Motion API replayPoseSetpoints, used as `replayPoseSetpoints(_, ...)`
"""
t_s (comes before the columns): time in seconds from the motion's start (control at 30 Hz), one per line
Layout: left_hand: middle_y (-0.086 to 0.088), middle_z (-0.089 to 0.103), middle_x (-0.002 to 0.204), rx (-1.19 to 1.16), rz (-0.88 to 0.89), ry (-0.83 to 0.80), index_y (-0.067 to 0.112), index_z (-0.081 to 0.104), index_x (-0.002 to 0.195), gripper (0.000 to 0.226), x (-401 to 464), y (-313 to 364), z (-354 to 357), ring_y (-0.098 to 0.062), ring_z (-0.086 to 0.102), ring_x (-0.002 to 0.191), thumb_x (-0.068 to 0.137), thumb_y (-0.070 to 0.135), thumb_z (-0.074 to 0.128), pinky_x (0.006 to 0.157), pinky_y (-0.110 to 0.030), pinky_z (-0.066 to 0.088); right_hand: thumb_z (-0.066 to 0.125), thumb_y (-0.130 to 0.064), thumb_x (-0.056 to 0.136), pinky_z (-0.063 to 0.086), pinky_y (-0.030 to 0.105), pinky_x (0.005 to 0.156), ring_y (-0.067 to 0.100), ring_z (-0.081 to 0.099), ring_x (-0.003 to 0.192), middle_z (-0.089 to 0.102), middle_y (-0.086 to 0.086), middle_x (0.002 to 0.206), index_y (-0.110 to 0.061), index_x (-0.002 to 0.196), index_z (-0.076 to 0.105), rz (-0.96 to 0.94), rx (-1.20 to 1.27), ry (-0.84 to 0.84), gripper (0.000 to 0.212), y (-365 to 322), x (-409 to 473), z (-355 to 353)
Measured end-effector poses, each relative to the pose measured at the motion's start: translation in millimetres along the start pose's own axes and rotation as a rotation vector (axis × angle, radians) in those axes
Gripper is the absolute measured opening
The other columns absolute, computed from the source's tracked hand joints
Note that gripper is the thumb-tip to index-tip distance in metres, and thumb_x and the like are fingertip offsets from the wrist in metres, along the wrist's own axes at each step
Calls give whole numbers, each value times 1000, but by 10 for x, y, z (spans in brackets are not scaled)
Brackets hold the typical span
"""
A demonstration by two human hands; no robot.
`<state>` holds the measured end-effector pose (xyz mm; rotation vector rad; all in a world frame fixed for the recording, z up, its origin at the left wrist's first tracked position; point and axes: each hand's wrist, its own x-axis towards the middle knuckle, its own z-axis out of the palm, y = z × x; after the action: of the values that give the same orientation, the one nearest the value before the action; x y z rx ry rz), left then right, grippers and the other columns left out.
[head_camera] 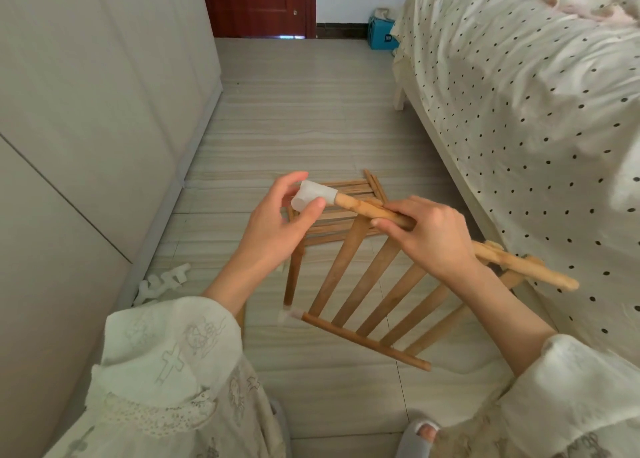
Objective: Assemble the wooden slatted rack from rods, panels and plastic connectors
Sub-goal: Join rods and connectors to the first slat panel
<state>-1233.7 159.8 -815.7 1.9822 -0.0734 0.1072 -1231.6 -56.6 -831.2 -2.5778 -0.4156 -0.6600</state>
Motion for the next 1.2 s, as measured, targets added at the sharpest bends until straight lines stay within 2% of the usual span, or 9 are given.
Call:
replayPoseSetpoints(0.1, 14, 55, 114, -59, -36, -69, 28, 53, 126, 34, 23, 0, -40, -8, 54, 110, 92, 31, 56, 96, -30, 45, 68, -42, 82, 52, 34, 62, 20, 66, 74, 70, -5, 87, -17, 95, 73, 17, 0, -64, 28, -17, -37, 14)
replayPoseSetpoints(0.27, 5, 51, 108, 466, 101, -196, 24, 55, 124, 33, 4, -138, -16, -11, 49, 101, 92, 31, 57, 80, -22, 32, 57, -49, 87, 44, 27, 58, 19, 65, 75, 68, -5, 87, -18, 98, 71, -61, -49, -209, 35, -4, -118, 129)
replayPoseSetpoints(0.33, 5, 50, 104, 507, 114, -194, 23, 57, 120, 29, -1, -165, -7, -10, 48, 97, 93, 32, 55, 78, -22, 31, 51, -53, 86, 42, 26, 51, 20, 66, 67, 68, -5, 82, -17, 94, 71, -127, -76, -166, 42, -1, -130, 146)
replayPoseSetpoints(0.47, 9, 53, 106, 489, 153, -100, 25, 54, 119, 29, 2, -140, -2, -8, 48, 94, 92, 34, 56, 78, -22, 32, 42, -54, 85, 43, 26, 47, 19, 65, 62, 68, -6, 80, -17, 91, 71, -162, -58, -107, 48, -5, -98, 114)
replayPoseSetpoints(0.6, 18, 50, 81, 467, 188, -31, 27, 52, 110, 25, -28, -73, -8, 0, 49, 69, 88, 36, 61, 58, -13, 31, 41, -55, 85, 43, 26, 50, 18, 66, 66, 69, -7, 82, -17, 93, 70, -148, -29, -88, 49, 21, -90, 100)
replayPoseSetpoints(0.7, 18, 51, 73, 389, 186, -33, 30, 55, 100, 22, -40, -32, -27, 7, 52, 61, 83, 40, 66, 54, -6, 35, 39, -50, 89, 38, 27, 54, 19, 64, 70, 66, -5, 84, -16, 98, 68, -160, -64, -98, 46, 75, -82, 108)
replayPoseSetpoints(0.87, 15, 56, 70, 454, 197, -85, 28, 60, 94, 24, -43, -61, 35, -2, 53, 64, 82, 48, 62, 56, -19, 36, 30, -46, 92, 37, 40, 75, 22, 58, 89, 61, -1, 97, -15, 108, 63, -127, -140, -207, 48, 103, -74, 174)
replayPoseSetpoints(1.0, 11, 60, 74, 458, 182, -109, 25, 62, 96, 29, -25, -111, 33, -7, 56, 67, 82, 50, 62, 62, -26, 41, 23, -51, 90, 29, 32, 82, 18, 53, 95, 57, -1, 103, -14, 109, 59, -114, -92, -244, 55, 105, -79, 215)
replayPoseSetpoints(1.2, 4, 60, 70, 107, 64, -170, 24, 58, 87, 8, -36, -47, 8, -4, 62, 55, 87, 29, 65, 53, -12, 43, 33, -44, 93, 24, 30, 72, 23, 56, 79, 58, 1, 87, -8, 98, 61, -155, -74, -82, 46, 75, -57, 188)
